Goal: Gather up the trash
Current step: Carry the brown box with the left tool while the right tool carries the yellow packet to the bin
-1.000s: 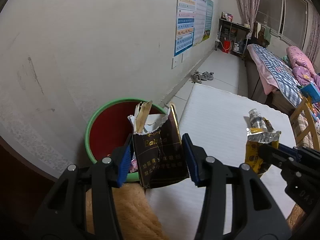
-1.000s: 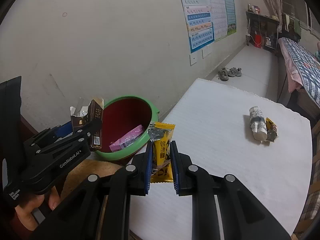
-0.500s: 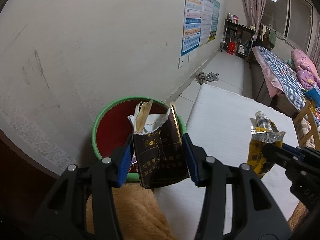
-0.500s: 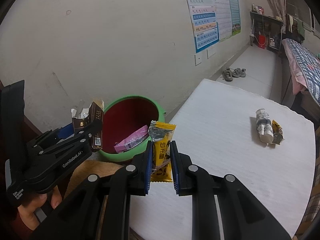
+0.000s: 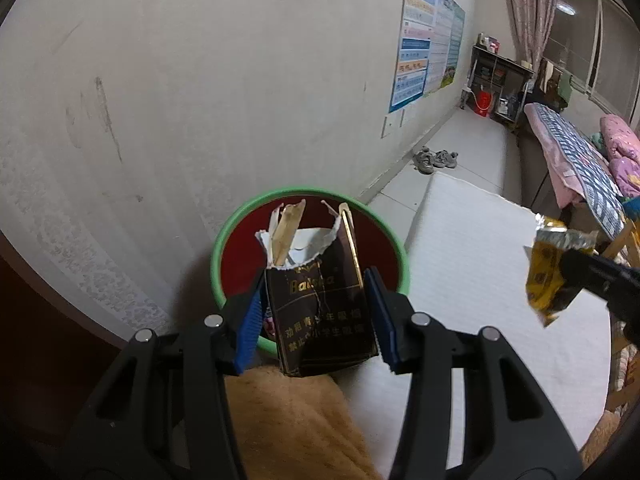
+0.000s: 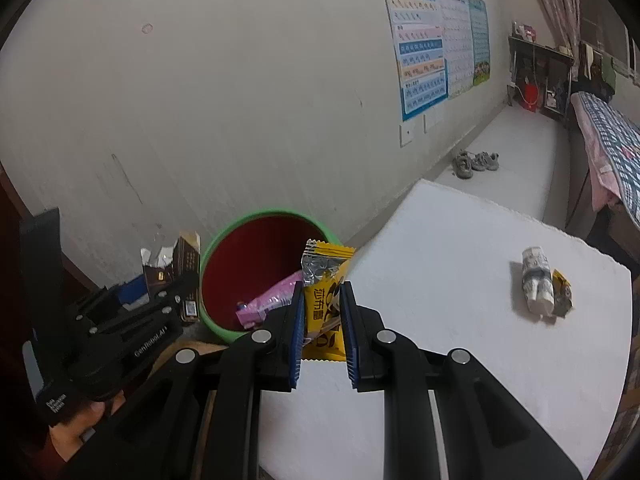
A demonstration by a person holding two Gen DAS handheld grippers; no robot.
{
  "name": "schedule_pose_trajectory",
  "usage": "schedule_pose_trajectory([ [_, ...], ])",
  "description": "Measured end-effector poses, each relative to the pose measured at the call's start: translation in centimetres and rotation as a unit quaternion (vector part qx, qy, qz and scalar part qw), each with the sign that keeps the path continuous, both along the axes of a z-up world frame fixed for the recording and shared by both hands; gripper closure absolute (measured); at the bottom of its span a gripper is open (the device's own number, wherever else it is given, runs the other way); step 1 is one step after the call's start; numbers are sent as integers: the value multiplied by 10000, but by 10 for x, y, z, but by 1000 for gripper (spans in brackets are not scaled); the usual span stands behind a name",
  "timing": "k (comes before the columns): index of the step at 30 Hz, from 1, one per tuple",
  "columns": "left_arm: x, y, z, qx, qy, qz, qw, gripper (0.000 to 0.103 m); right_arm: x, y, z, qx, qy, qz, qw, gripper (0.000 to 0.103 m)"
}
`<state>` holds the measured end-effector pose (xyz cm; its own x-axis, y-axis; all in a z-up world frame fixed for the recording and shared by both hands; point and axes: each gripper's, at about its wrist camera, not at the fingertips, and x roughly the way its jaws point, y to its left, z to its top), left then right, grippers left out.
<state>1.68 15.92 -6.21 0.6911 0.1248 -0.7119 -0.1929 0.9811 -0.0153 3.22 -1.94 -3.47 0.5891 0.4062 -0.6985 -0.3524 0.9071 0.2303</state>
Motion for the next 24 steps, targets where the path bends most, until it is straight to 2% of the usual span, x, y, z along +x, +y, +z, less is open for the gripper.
schedule_pose_trajectory([
  [9, 1, 15, -1, -14, -38, 134, 9999, 57, 4, 24, 6, -68, -95, 251, 9996, 85],
  [24, 21, 47, -12, -146, 22, 358, 9992, 57, 26, 60, -11, -139, 33, 544, 9984, 85],
])
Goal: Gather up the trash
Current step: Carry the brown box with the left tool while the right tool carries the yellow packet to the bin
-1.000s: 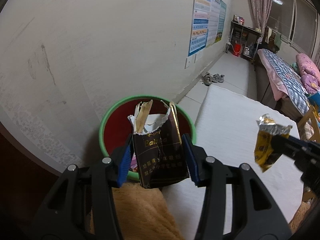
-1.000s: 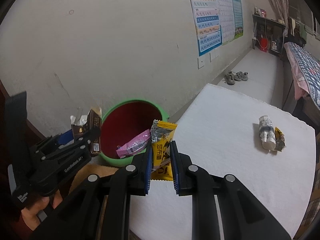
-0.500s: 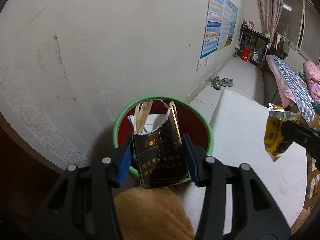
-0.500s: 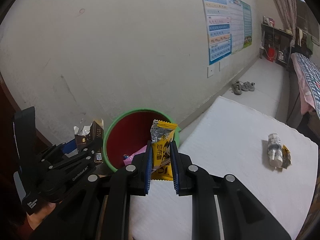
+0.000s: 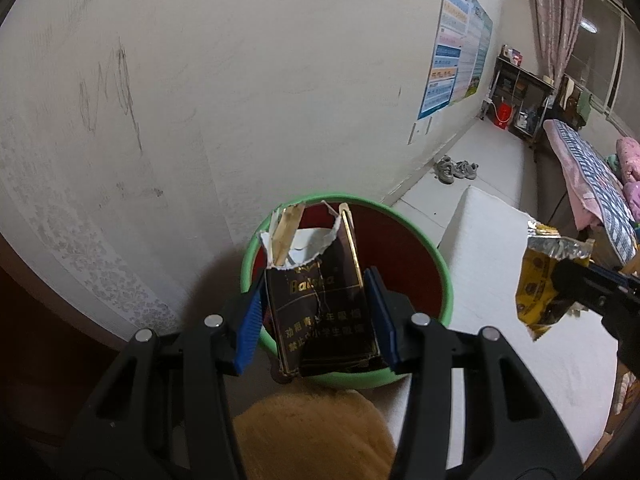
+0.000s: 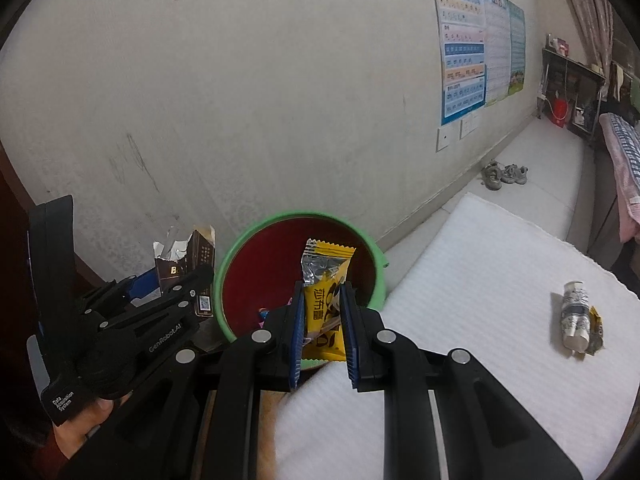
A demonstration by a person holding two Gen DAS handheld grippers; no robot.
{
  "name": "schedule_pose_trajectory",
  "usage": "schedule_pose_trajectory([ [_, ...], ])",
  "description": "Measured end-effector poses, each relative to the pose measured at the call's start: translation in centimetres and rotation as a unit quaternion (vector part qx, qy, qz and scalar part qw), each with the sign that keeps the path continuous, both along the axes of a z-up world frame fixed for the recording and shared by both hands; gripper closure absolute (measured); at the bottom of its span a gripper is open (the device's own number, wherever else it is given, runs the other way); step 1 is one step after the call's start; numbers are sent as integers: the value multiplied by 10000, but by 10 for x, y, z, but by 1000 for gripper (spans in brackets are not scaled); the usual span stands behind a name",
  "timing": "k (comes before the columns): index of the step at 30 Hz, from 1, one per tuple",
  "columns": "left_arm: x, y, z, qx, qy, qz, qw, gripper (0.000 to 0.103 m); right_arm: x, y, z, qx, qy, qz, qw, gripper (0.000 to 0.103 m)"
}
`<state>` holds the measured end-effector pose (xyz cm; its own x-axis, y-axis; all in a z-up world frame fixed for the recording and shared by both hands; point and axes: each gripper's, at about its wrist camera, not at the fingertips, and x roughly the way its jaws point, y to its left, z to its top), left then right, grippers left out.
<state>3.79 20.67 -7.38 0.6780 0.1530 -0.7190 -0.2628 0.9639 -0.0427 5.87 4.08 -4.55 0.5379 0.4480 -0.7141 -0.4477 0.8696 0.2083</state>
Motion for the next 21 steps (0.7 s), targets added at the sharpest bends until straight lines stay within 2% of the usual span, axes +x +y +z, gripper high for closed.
schedule_pose_trajectory([
  [21, 36, 19, -24, -152, 282, -10, 9995, 57, 44, 31, -18, -30, 198, 222, 9996, 85],
])
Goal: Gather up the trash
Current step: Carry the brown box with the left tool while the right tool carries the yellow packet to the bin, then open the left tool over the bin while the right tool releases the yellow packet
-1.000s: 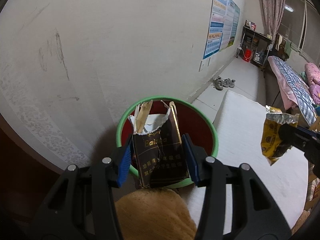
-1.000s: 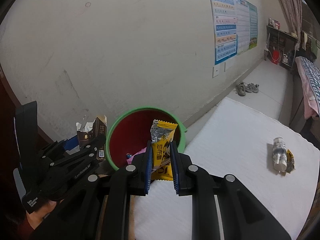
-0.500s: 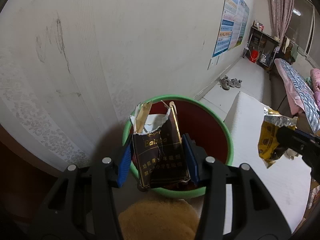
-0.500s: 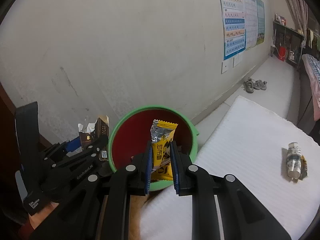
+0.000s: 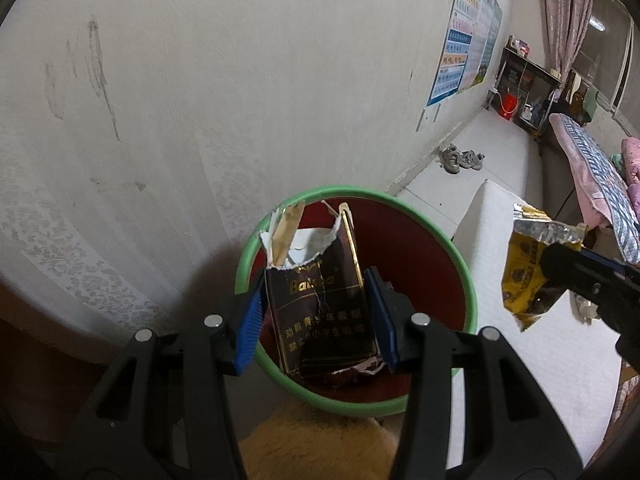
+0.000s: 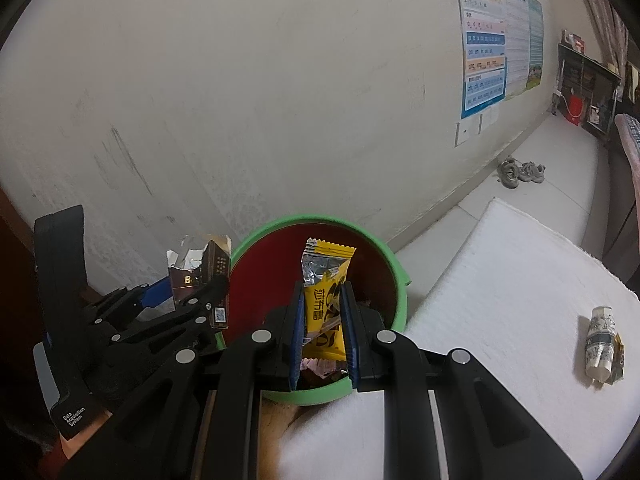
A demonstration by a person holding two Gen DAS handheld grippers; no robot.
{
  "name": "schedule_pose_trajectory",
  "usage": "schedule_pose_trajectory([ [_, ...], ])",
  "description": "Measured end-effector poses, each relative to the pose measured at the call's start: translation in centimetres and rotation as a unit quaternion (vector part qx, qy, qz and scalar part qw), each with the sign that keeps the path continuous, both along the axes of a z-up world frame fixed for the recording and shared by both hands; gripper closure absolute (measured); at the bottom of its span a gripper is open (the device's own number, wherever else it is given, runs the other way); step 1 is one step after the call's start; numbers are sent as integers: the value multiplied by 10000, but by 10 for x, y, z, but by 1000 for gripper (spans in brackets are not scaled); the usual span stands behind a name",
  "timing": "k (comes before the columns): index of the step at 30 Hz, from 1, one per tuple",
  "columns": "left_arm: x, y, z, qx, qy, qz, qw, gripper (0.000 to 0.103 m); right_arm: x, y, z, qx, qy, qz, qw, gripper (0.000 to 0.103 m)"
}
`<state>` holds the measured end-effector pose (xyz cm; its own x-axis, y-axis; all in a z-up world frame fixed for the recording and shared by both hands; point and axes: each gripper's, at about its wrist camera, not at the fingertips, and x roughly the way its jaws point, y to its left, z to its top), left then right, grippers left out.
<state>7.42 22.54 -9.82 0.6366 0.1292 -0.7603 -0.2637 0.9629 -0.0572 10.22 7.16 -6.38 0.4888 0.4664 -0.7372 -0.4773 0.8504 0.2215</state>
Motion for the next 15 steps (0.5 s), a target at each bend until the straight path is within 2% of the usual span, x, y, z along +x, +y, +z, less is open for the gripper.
schedule_pose_trajectory([
  [9, 10, 3, -7, 84, 88, -17, 9999, 57, 9, -1, -10, -84, 78, -26, 9999, 84],
  [15, 17, 2, -13, 9, 158, -37, 9999, 57, 17, 2, -14, -96, 129, -20, 9999, 84],
])
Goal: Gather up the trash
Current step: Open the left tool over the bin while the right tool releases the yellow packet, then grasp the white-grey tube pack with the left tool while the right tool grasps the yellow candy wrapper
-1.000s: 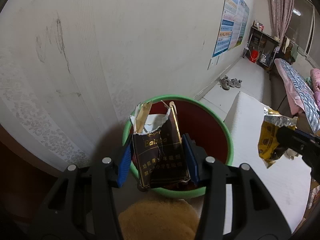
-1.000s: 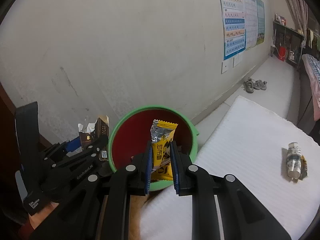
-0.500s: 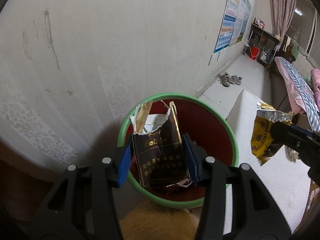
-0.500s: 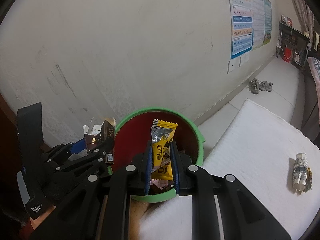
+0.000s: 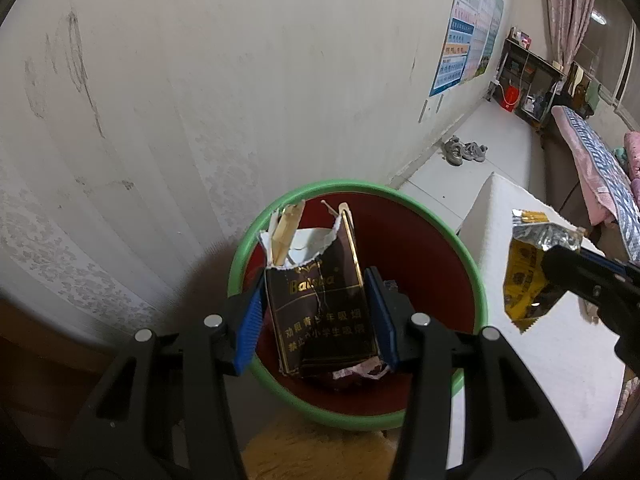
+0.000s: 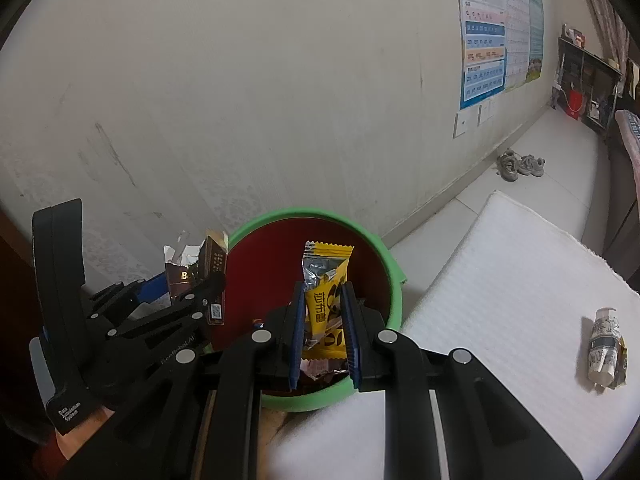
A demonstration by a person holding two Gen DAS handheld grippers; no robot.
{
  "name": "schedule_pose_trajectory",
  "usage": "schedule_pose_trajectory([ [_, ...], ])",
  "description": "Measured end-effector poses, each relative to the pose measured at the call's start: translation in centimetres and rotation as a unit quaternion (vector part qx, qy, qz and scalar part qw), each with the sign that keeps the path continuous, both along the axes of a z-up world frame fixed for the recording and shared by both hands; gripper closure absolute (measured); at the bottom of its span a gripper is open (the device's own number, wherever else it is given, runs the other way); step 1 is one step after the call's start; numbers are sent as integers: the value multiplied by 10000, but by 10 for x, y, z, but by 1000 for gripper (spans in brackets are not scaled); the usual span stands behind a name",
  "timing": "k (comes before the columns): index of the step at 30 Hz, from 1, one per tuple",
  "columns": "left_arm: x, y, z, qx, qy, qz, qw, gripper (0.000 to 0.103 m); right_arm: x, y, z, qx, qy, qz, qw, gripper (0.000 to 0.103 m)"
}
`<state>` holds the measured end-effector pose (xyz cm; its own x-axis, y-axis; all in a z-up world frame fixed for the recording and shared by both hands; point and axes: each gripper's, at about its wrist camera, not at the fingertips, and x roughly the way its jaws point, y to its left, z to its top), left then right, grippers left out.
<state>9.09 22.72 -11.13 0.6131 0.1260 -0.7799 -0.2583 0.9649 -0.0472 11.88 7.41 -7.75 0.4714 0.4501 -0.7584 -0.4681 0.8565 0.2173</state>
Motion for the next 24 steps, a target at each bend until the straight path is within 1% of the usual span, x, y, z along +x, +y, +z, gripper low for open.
schedule_pose_trajectory([
  [3, 4, 0, -3, 1, 67, -21, 10000, 54, 4, 2, -2, 5, 13, 47, 10000, 84],
  [4, 6, 1, -5, 14, 116, -24, 9999, 48, 5, 3, -2, 35, 21, 67, 10000, 74],
  [5, 8, 1, -6, 33, 130, -17, 9999, 42, 6, 3, -2, 63, 17, 66, 10000, 67],
  [6, 8, 1, -6, 70, 101, -3, 9999, 33, 6, 2, -2, 117, -16, 51, 9999, 57],
  [8, 8, 2, -6, 103, 70, 5, 9999, 32, 6, -2, -1, 175, -62, 50, 9998, 57],
  [11, 8, 1, -9, 109, 145, 13, 9998, 32, 3, -16, -4, 175, -55, -32, 9998, 57],
  [12, 7, 0, -9, 106, 154, 6, 9998, 32, 3, -23, -4, 176, -75, -83, 9998, 55],
  [13, 5, -1, -9, 96, 159, -7, 9998, 32, 1, -32, -5, 153, -101, -159, 9997, 52],
  [16, 0, -10, -9, 150, 172, -108, 9997, 32, -4, -80, -18, -124, -111, -613, 9980, 50],
  [17, -1, -14, -10, 201, 187, -159, 9995, 32, -4, -103, -24, -228, -78, -852, 9961, 50],
  [18, -2, -18, -11, 223, 203, -186, 9994, 32, -3, -132, -30, -324, -35, -1183, 9924, 50],
  [20, -3, -30, -13, 237, 246, -285, 9990, 32, 1, -193, -41, -467, 75, -1991, 9788, 50],
  [21, -3, -35, -12, 241, 249, -316, 9989, 32, 3, -215, -43, -475, 100, -2288, 9723, 50],
  [22, -3, -43, -12, 246, 246, -363, 9987, 32, 5, -238, -46, -511, 121, -2587, 9645, 50],
  [24, -2, -59, -11, 201, 244, -476, 9984, 32, 13, -287, -53, -633, 233, -3233, 9439, 48],
])
